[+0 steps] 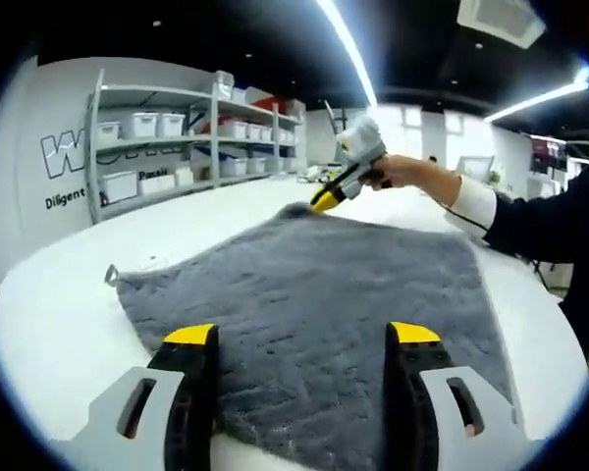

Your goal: Open the folded towel by lifting each exposed corner and separating the folded layers until the towel lies flat within the target outline without major curled edges

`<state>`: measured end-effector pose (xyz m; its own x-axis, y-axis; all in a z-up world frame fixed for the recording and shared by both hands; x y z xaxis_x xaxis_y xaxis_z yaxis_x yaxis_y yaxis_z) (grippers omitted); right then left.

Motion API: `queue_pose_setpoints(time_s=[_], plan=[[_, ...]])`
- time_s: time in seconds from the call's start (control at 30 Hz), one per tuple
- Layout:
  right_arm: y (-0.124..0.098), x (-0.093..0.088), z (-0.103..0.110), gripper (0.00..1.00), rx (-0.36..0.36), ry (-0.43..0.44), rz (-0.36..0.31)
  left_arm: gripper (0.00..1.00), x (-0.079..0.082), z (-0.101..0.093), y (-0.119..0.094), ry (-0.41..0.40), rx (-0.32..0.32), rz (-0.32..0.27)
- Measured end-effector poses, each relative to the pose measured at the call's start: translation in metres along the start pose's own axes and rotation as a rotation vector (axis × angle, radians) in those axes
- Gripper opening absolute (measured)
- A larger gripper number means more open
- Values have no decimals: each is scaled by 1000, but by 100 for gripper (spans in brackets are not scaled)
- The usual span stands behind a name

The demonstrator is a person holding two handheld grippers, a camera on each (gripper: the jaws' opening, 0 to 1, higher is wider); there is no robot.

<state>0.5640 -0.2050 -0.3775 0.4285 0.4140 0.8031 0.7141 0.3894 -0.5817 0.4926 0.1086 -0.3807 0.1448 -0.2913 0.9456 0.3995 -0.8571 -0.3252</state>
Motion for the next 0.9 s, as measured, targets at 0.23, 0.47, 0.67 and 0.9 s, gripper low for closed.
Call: queue_pose_setpoints(time_s=[0.23,0.47,0.67,0.9], plan=[[-17,-1,-1,21,42,122,-78,68,-1,-19,-2,18,-56,15],[-23,-23,-2,18,-36,73,-39,68,-1,-23,-2,35,-95,30],[-26,-22,-2,19,24,135,-63,66,2,-19,-7,34,-98,24],[-20,-34,14,20,60,145,-29,63,-3,-35,-9,41,-137,45]])
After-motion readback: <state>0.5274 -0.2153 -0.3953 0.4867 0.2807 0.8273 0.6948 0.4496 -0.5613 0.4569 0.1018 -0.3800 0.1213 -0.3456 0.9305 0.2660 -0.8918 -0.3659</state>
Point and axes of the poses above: the point that each gripper's makers call its tool centre point, and the gripper's own axes: y roughly forward along the fingers, z roughly to its left, x roughly out of its top, the point moved 3 cm from there along -y, roughly backward along the fingers, and after that the axes turned 2 degrees about -x, right-handed, at the moved point
